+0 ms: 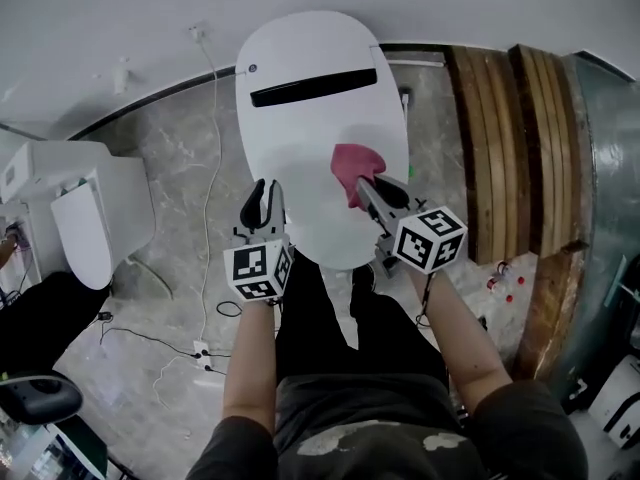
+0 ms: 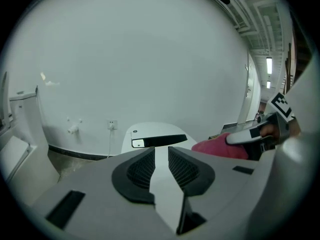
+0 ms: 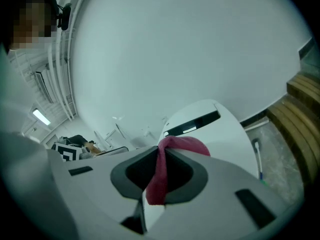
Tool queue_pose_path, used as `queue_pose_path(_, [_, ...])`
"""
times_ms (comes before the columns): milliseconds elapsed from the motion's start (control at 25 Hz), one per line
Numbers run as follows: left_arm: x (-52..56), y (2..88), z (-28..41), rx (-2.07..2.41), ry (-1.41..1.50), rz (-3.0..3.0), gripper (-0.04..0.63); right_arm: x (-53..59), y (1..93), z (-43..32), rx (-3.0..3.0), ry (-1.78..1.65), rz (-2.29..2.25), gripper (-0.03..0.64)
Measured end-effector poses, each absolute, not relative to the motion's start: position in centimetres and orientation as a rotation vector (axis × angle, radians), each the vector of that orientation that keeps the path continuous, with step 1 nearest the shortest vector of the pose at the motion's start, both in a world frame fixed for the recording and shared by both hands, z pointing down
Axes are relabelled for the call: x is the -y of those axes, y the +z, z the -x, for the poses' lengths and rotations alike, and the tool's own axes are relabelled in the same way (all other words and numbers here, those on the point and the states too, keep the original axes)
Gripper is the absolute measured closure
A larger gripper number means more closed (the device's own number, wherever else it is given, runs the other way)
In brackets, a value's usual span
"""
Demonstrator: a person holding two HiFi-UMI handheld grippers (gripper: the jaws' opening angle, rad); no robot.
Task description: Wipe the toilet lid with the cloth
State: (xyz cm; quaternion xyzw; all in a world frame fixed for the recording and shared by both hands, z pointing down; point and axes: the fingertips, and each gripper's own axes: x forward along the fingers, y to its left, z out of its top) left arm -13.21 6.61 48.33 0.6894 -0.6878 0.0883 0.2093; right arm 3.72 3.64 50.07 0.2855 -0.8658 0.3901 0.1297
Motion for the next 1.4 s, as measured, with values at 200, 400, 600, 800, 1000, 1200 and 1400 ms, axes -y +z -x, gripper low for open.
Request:
queue_pose_path(200, [-2.2,48.7,16.9,1.833,0.221,-1.961,0.540,-0.2,50.0,3.0,2.504,1.120,-0.823,0.577])
queue_pose_path(400, [2.3,49.8,21.0,1.750,0.238,-1.988,0.548,3.7,50.1,9.8,2.495,1.117,-0.822,0.575])
queue_pose_path(600, [6.2,50.1,25.2,1.721,0.236,-2.002,0.560,7.6,50.8,15.9,2.484,1.112,-0.822,0.575])
queue_pose_path(800, [9.3,50.6,29.2,1.723,0.203,-1.986,0.588,11.0,52.3,20.8,2.468,1.084,-0.794,0.575])
queue_pose_path(1000, [11.1,52.0,31.9,1.736,0.179,-1.944,0.588,13.3,54.8,23.8,2.427,1.046,-0.738,0.575])
queue_pose_path(1200, [11.9,53.2,32.5,1.738,0.177,-1.913,0.588,16.1,56.9,24.5,2.398,1.008,-0.720,0.575])
queue_pose_path(1400, [12.6,53.6,31.6,1.748,0.189,-1.895,0.588,20.3,57.1,23.6,2.402,0.961,-0.757,0.575])
